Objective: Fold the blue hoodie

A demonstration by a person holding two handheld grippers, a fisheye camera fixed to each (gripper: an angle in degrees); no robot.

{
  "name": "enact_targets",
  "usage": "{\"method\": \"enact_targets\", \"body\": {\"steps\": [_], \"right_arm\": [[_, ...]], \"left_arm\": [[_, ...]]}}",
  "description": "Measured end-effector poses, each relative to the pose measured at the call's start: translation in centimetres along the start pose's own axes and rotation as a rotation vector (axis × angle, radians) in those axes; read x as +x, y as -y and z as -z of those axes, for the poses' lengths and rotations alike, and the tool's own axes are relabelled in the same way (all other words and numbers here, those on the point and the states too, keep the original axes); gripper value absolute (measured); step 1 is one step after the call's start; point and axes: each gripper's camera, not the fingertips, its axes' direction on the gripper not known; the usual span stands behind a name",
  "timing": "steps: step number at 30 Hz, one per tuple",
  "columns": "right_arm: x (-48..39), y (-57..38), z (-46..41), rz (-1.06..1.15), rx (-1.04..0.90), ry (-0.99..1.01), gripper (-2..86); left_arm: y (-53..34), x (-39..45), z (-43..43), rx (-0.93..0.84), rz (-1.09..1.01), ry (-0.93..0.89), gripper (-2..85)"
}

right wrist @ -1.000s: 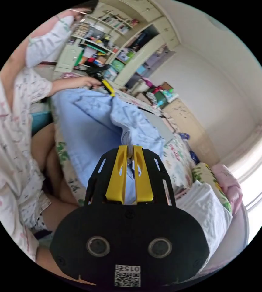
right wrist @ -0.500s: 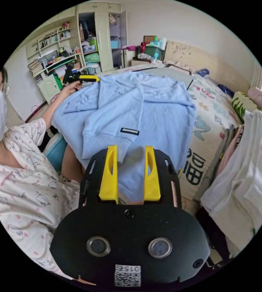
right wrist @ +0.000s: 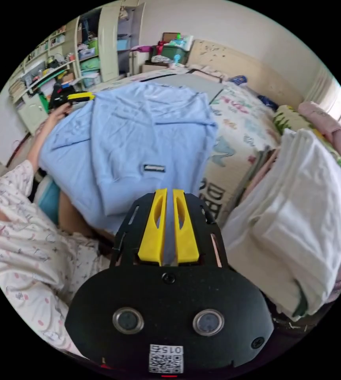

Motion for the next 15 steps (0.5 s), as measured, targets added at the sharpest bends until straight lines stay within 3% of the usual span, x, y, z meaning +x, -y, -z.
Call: {"method": "enact_targets", "body": {"steps": [4,8,11,15], "right_arm": [[-0.6,7.1,4.3,0.038,0.225,0.091,5.2],[-2.1,18.8,3.0,0.087,0.383,0.464,9.2],[-4.3,28.7,-2.7,0.034,0.250,0.610,11.4],[-9.8,39.5,-11.0,0.006,0.024,0.572,12.8]], "left_arm": [[-0.1,0.5,-0.1,0.002,0.021,0.002,4.0],[0.0,1.9,-0.2,0.002,0.003,0.026,6.2],[0.0,3.9,-0.4,0.001,-0.062,0.083,6.4],[-0.8,8.1,-0.6,0.069,-0.245,0.264,6.5]]}}
